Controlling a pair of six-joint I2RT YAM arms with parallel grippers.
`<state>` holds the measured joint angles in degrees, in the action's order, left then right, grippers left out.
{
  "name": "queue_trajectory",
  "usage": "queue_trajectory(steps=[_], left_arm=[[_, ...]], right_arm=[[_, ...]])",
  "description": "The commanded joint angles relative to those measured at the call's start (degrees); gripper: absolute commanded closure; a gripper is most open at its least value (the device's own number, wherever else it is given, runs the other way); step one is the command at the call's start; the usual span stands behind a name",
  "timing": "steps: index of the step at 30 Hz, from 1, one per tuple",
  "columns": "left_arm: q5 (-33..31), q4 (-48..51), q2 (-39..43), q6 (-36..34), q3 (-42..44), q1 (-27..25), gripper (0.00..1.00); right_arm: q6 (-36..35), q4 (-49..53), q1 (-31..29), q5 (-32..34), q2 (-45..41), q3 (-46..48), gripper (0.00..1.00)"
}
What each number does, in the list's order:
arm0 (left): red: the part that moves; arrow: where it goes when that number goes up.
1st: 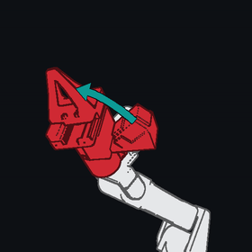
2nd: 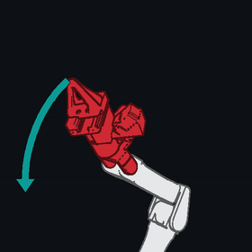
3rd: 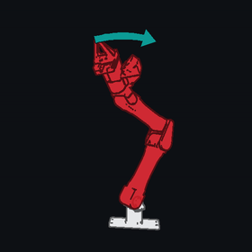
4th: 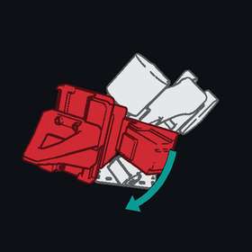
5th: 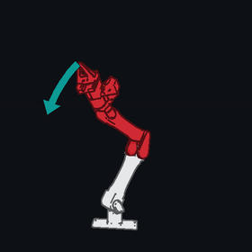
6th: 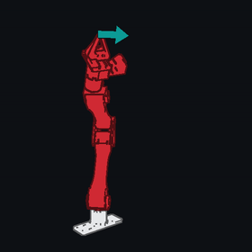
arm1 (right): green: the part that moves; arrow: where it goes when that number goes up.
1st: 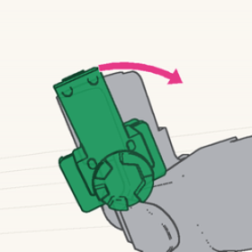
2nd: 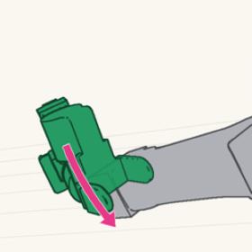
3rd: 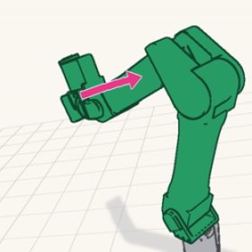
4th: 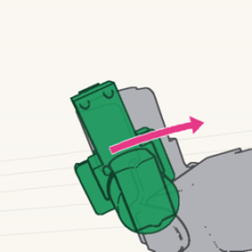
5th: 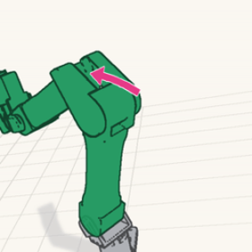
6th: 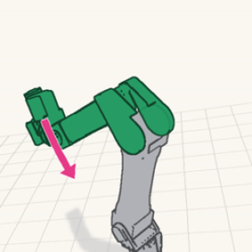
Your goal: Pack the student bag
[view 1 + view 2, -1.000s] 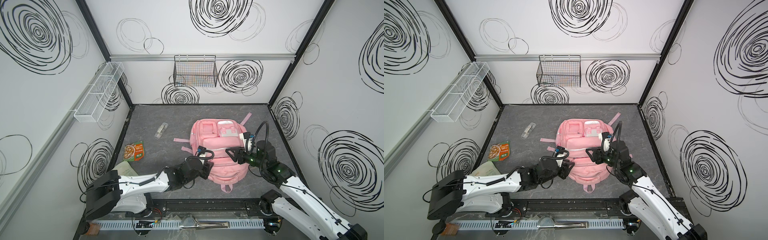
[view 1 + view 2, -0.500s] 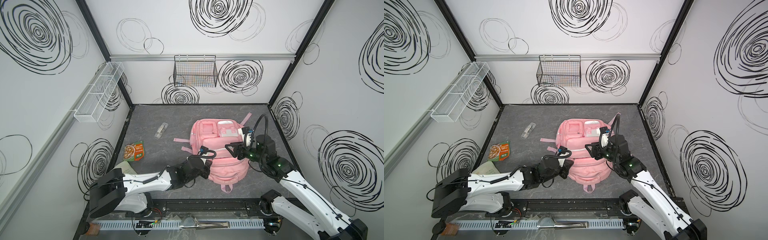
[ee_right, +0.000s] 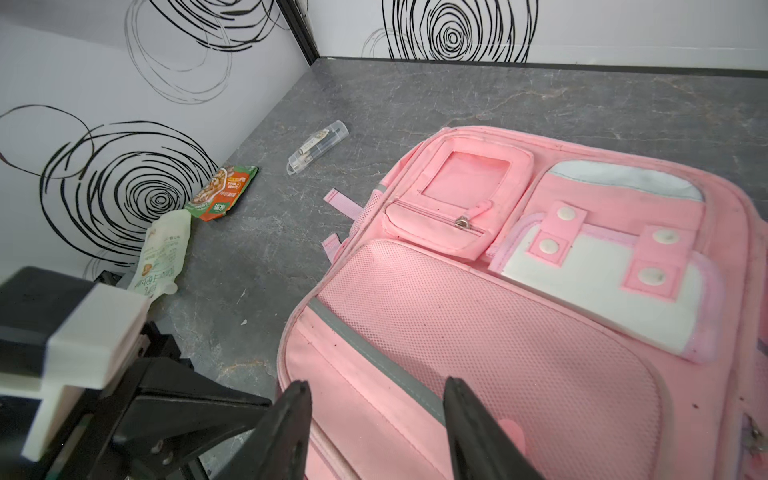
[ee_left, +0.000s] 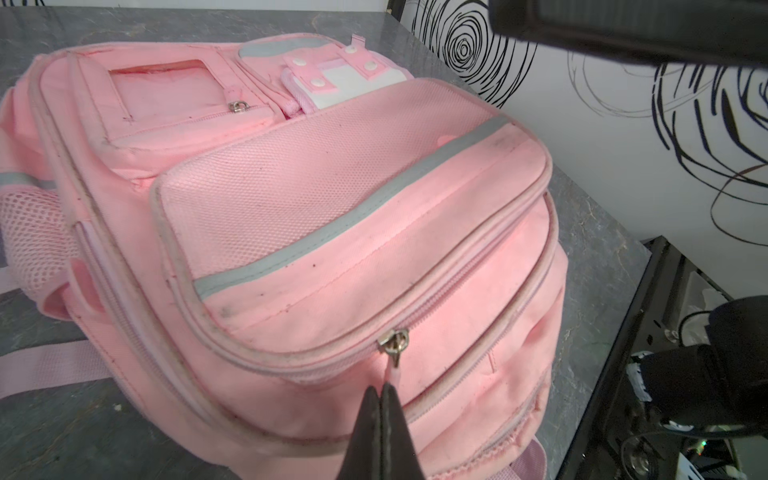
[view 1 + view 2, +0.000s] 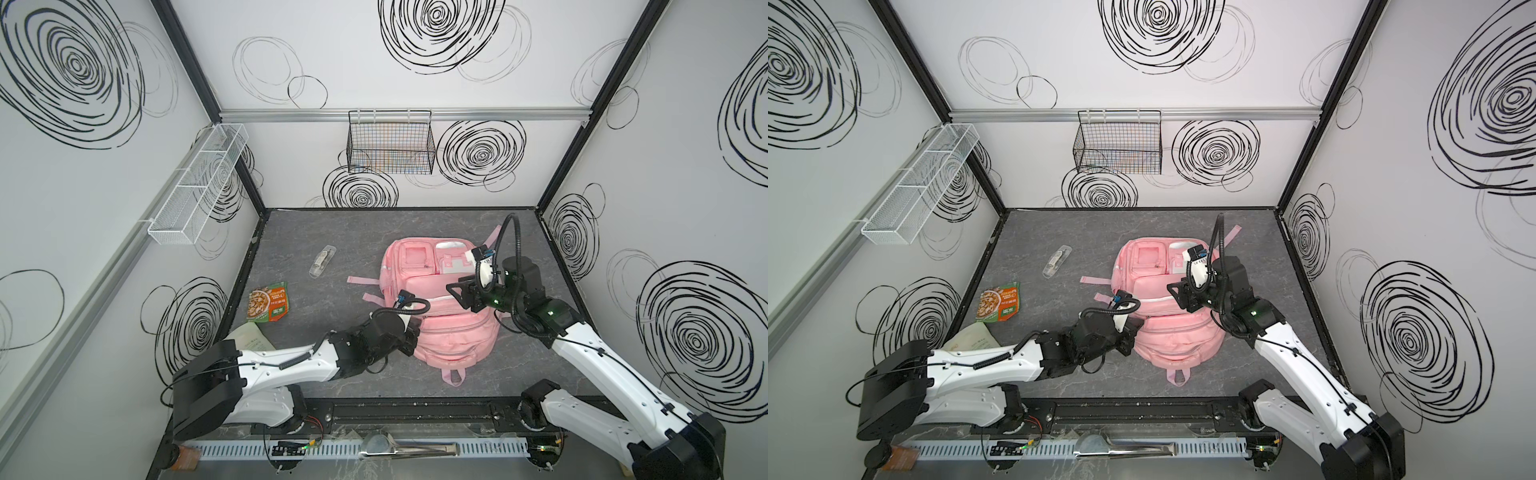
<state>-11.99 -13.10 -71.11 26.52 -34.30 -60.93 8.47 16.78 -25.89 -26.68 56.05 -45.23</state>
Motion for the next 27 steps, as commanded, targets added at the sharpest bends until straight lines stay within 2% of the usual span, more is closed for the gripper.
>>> queue_trajectory(steps=[1, 4, 6, 9, 19, 27], left_arm=[[0.2, -0.8, 2.7, -1.5, -0.2, 1.4, 1.0], [4.5, -2.1, 2.8, -2.8, 0.5, 2.2, 1.0], [7.6, -2.7, 1.8, -3.5, 0.4, 2.1, 0.67], [9.2, -3.4, 0.1, -1.5, 0.2, 1.9, 0.6], [8.1, -5.1, -5.5, 1.7, -1.1, 0.8, 0.59], [6.6, -5.0, -7.8, 2.3, -2.2, 1.2, 0.84]], right_arm=[[-9.2, 1.3, -1.6, -0.2, 1.4, -2.3, 0.44], [-12.2, 1.9, -3.1, 1.6, 2.7, -3.1, 0.44], [-12.2, 2.3, -3.4, 3.6, 3.3, -3.7, 0.44], [-11.3, 2.3, -3.5, 4.9, 3.3, -3.8, 0.44], [-12.3, 3.3, -3.5, 6.2, 0.6, -2.9, 0.44], [-14.7, 4.4, -3.6, 5.8, -0.8, -2.3, 0.43]])
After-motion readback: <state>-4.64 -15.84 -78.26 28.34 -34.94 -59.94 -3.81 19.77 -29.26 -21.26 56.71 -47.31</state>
